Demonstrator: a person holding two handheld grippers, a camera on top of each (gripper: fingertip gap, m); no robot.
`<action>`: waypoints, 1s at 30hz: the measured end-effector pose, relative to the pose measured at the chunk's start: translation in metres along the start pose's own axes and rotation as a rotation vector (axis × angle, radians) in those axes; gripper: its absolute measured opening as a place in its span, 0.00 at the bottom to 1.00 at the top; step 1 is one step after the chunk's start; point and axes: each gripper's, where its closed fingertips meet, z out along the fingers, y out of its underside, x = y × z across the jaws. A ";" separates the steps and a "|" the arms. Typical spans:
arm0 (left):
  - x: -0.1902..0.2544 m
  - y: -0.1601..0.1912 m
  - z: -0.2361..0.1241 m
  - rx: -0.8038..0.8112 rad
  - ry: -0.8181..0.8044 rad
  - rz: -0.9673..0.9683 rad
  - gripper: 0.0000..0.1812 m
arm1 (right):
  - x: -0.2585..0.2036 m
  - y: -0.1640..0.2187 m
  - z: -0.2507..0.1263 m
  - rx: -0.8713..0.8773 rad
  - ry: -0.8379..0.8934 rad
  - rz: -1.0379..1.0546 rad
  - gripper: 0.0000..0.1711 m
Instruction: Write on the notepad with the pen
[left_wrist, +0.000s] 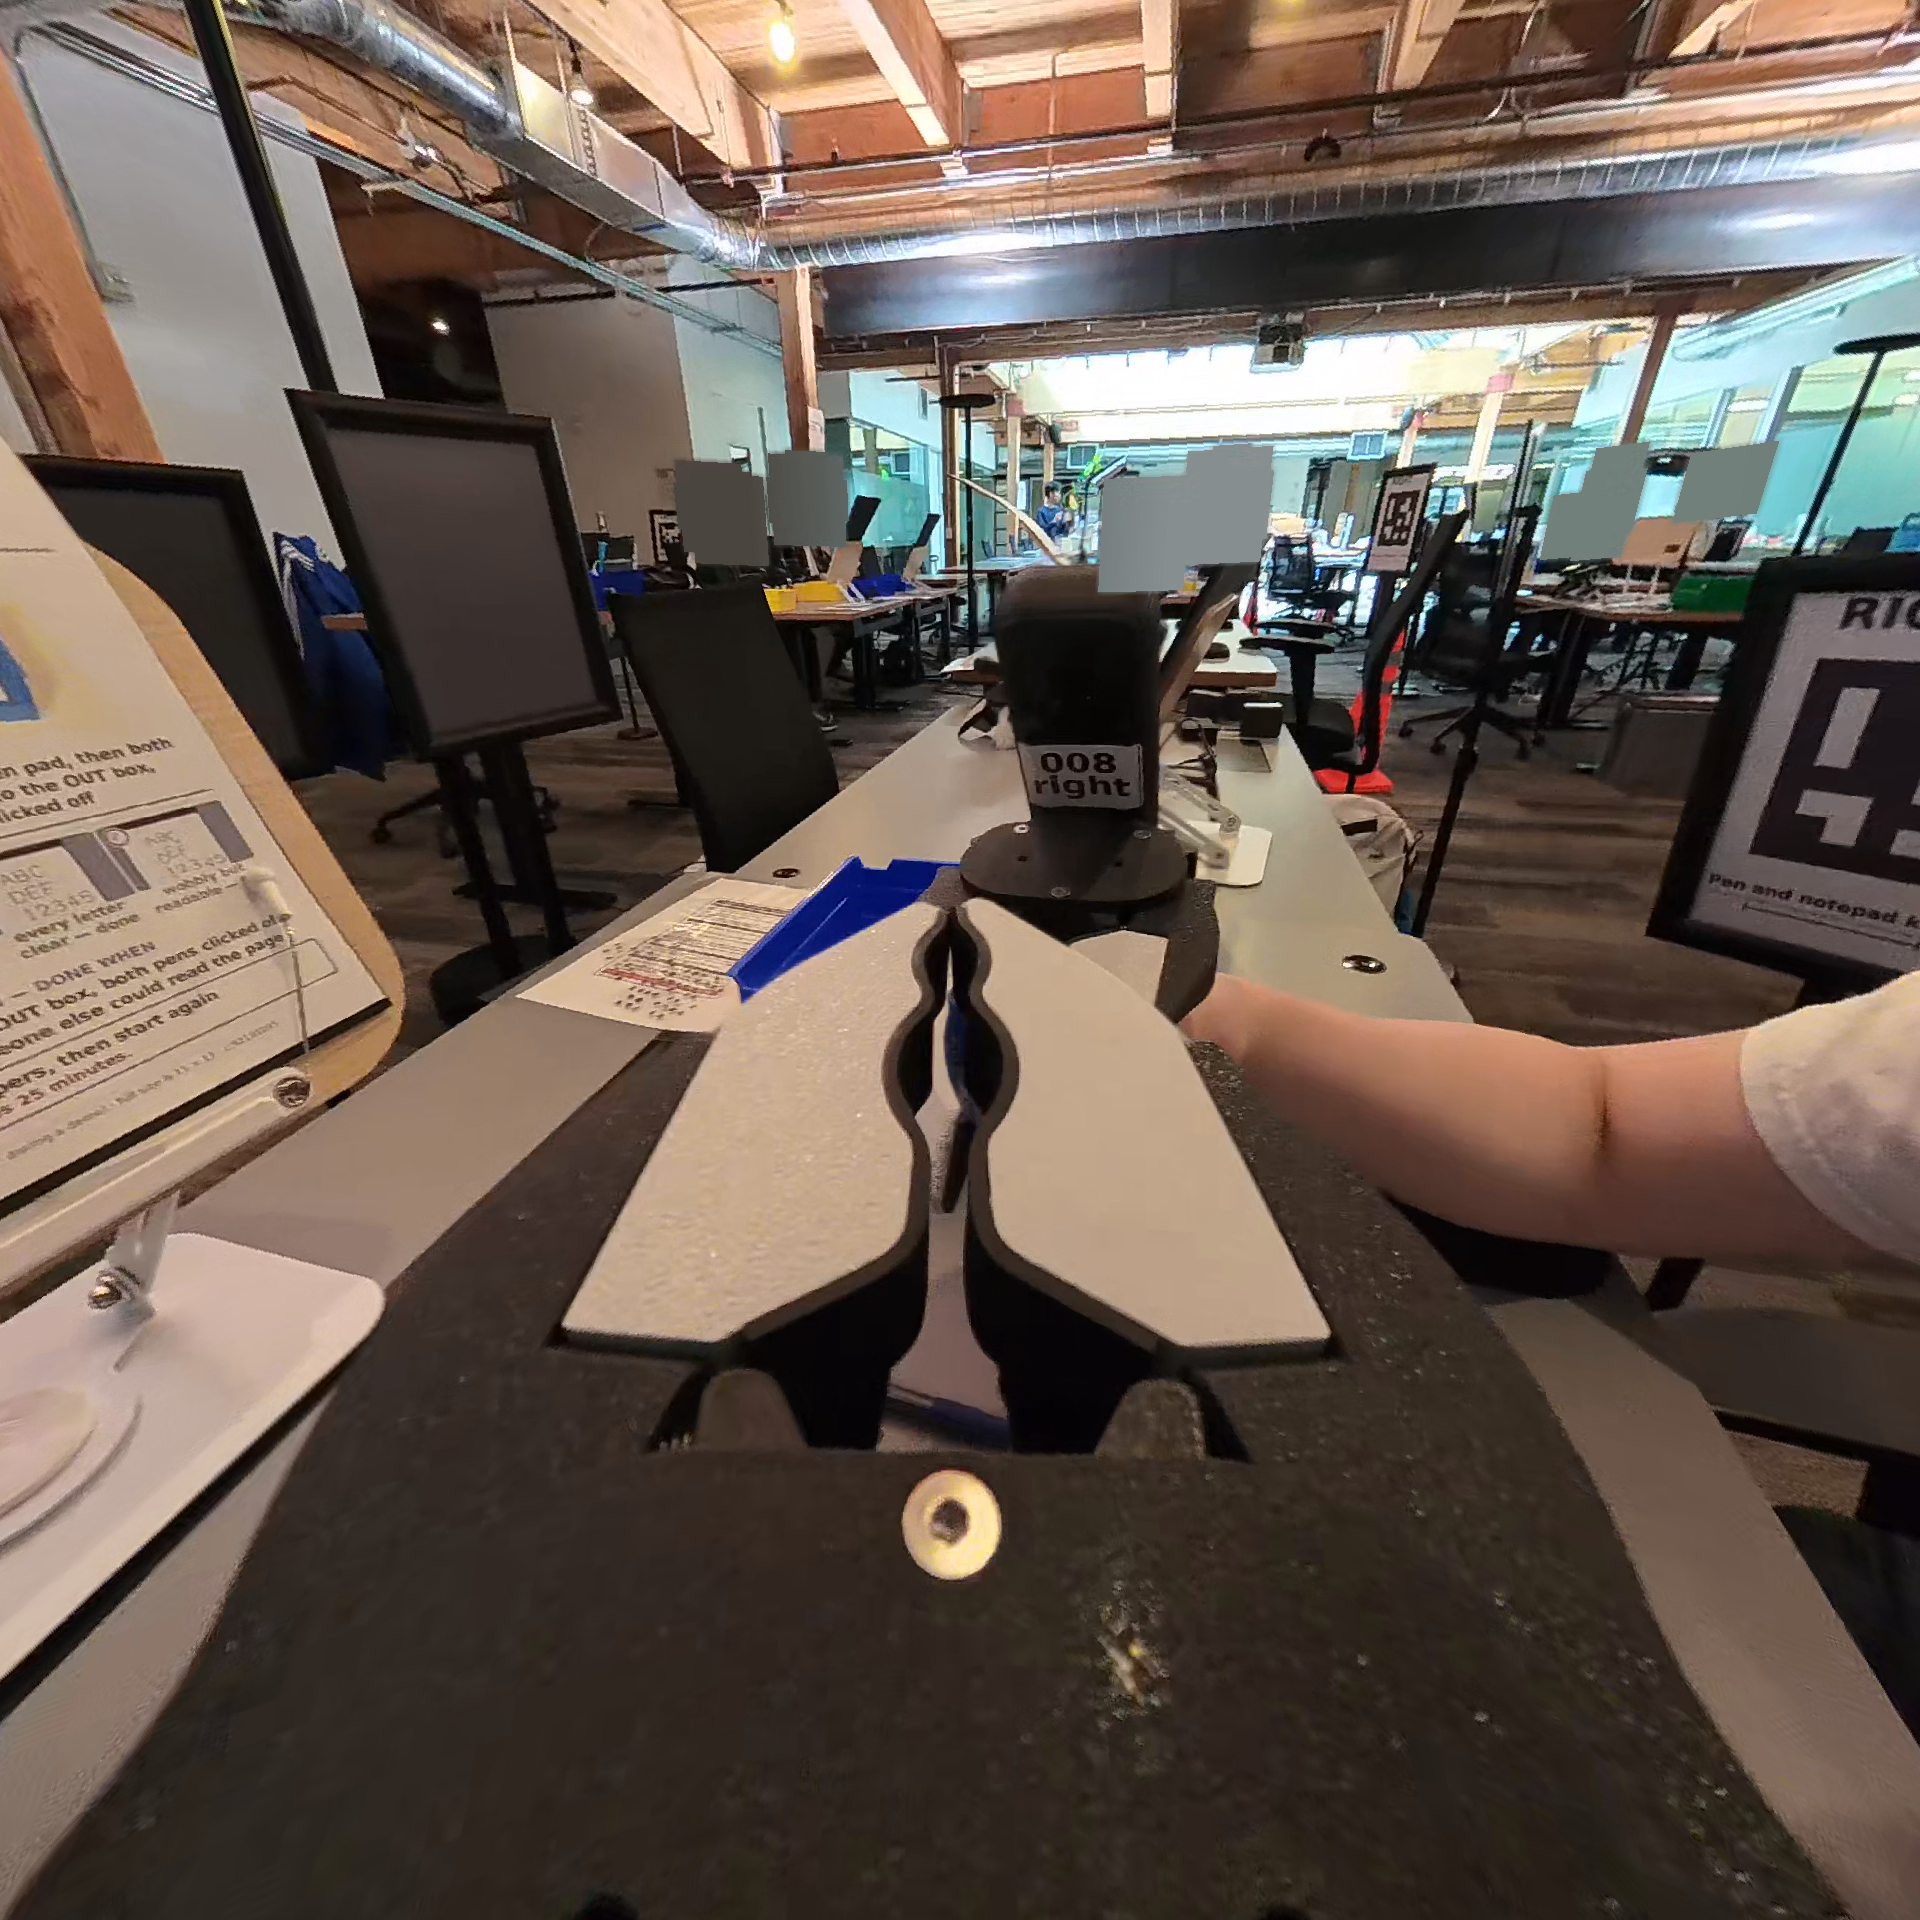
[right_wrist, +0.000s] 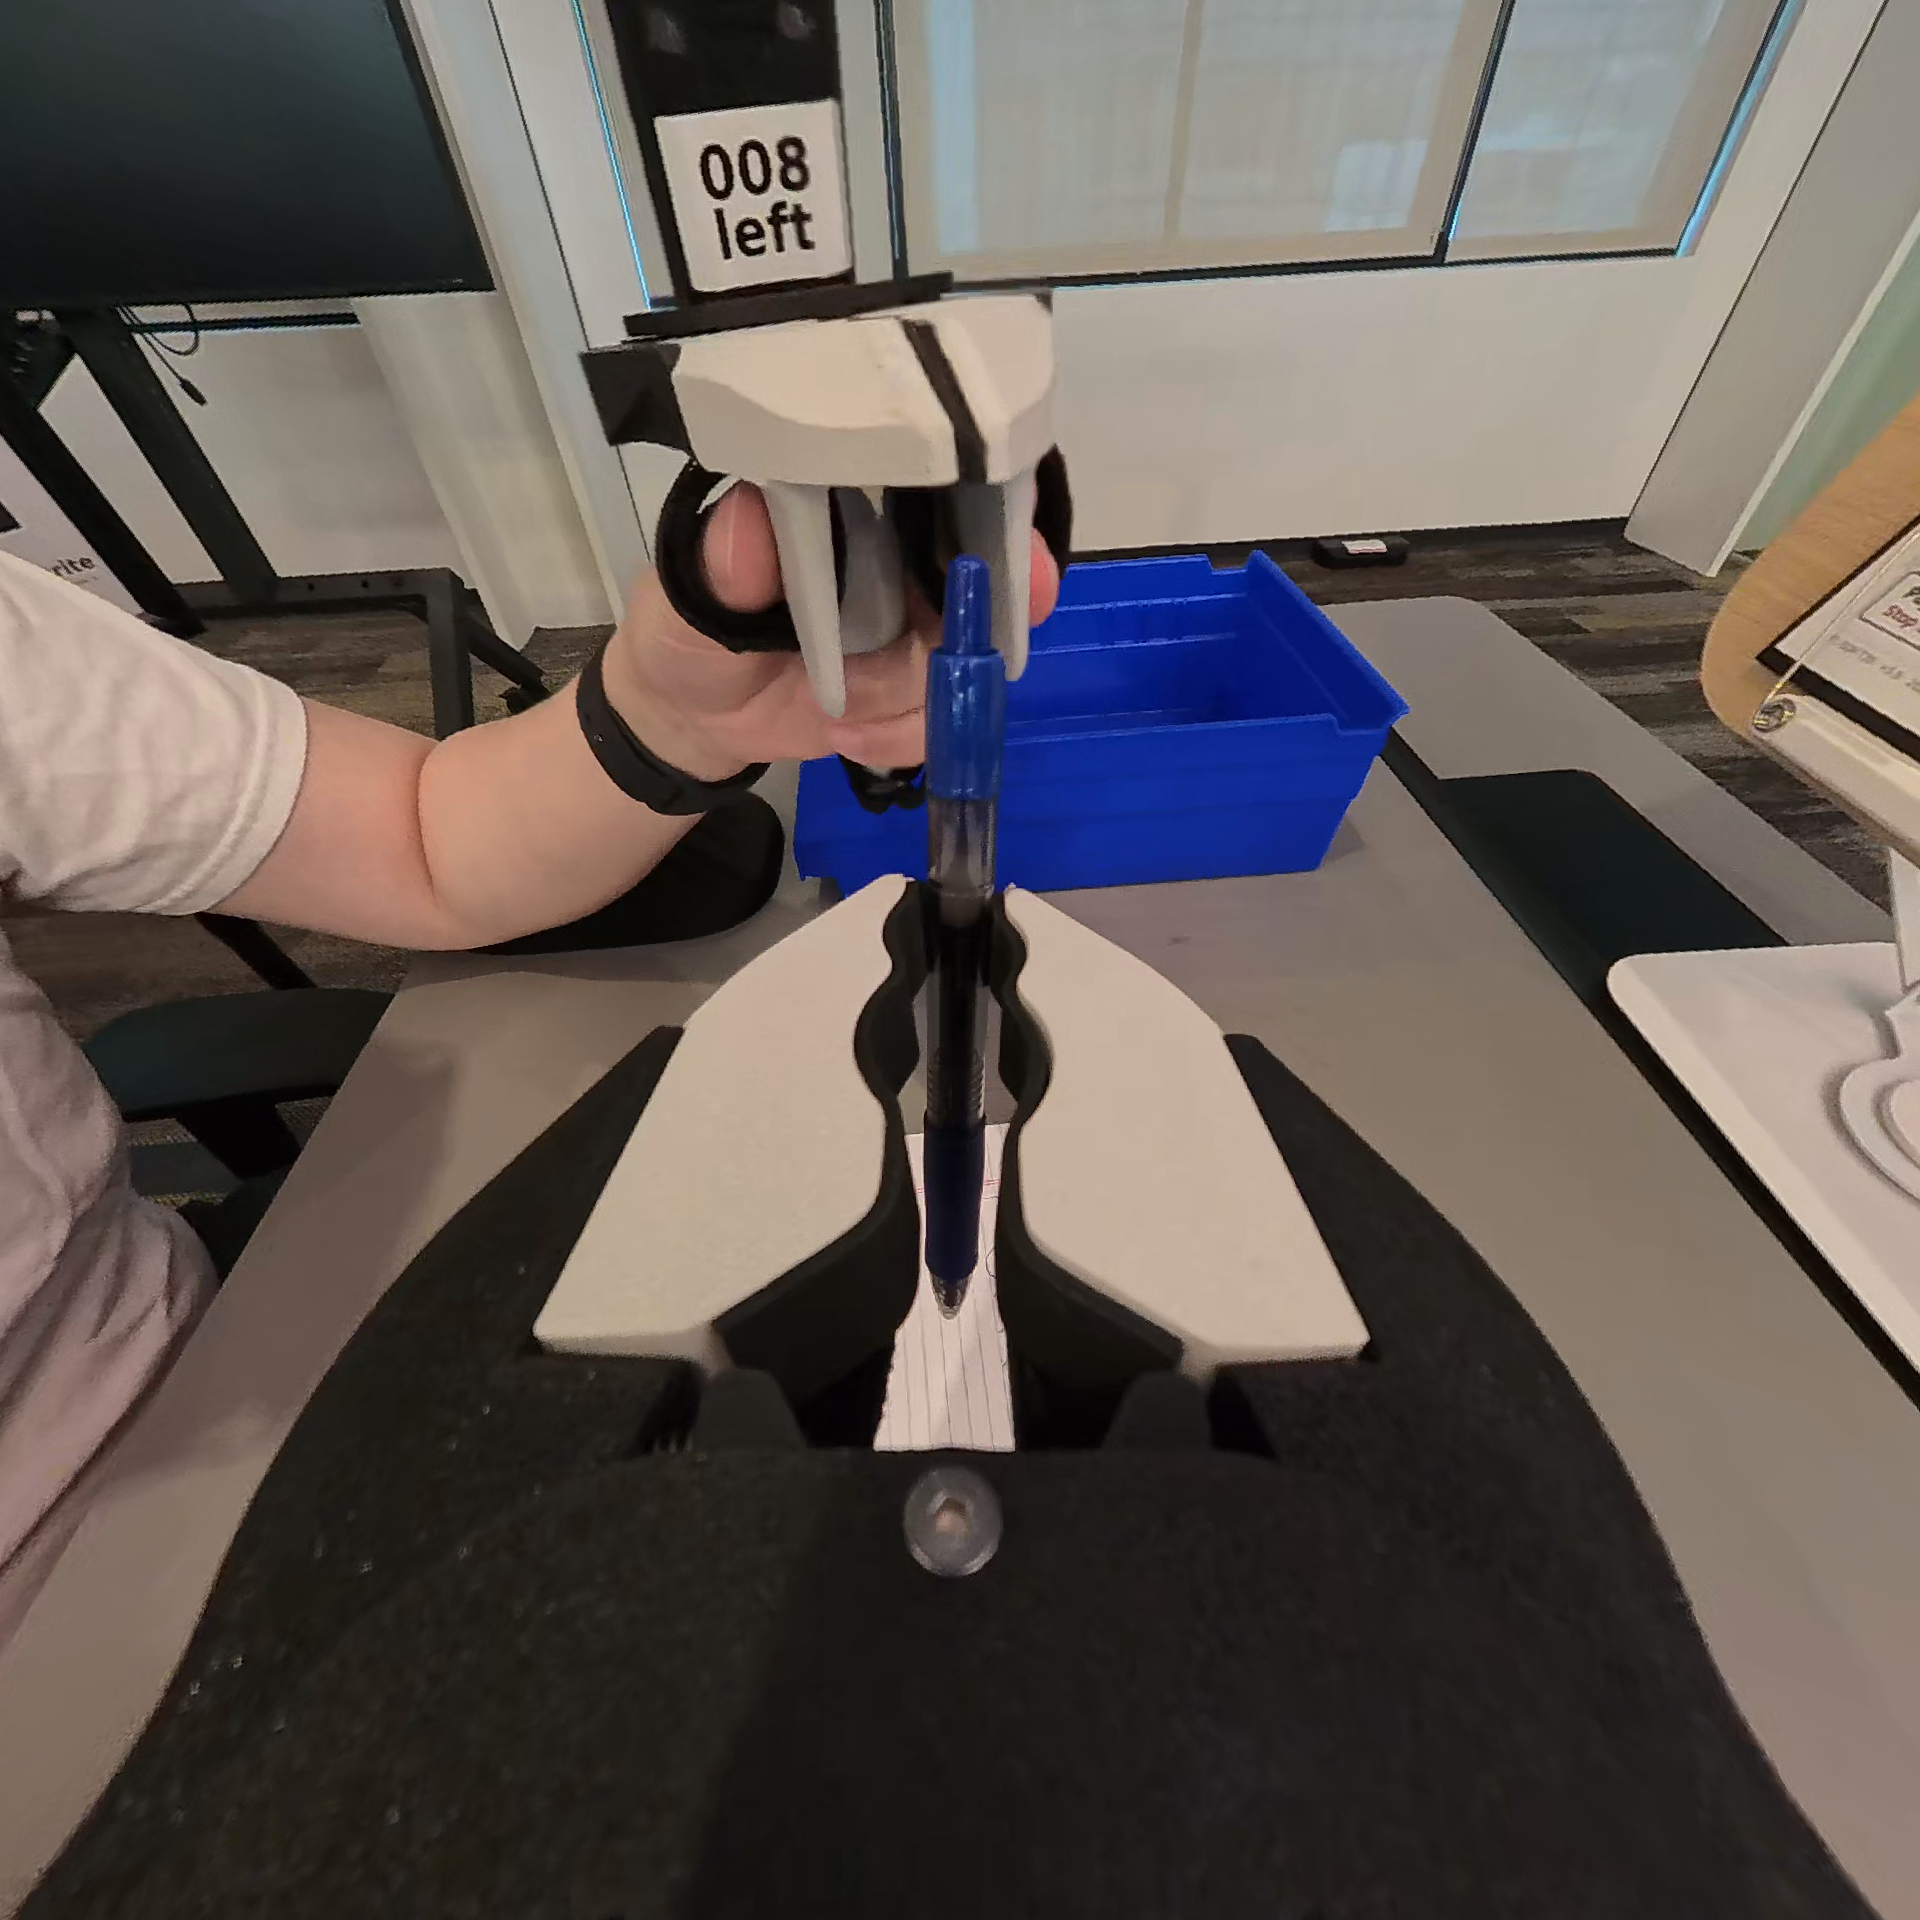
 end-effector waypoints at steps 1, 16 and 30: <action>0.000 0.001 0.001 0.002 0.010 -0.018 0.00 | -0.001 0.001 0.000 -0.004 -0.006 -0.001 0.06; 0.000 0.010 0.006 0.015 0.050 -0.086 0.00 | -0.010 0.000 0.004 0.036 -0.097 0.070 0.06; -0.001 0.017 0.008 -0.030 0.065 -0.133 0.00 | -0.008 0.000 0.005 0.059 -0.097 0.105 0.06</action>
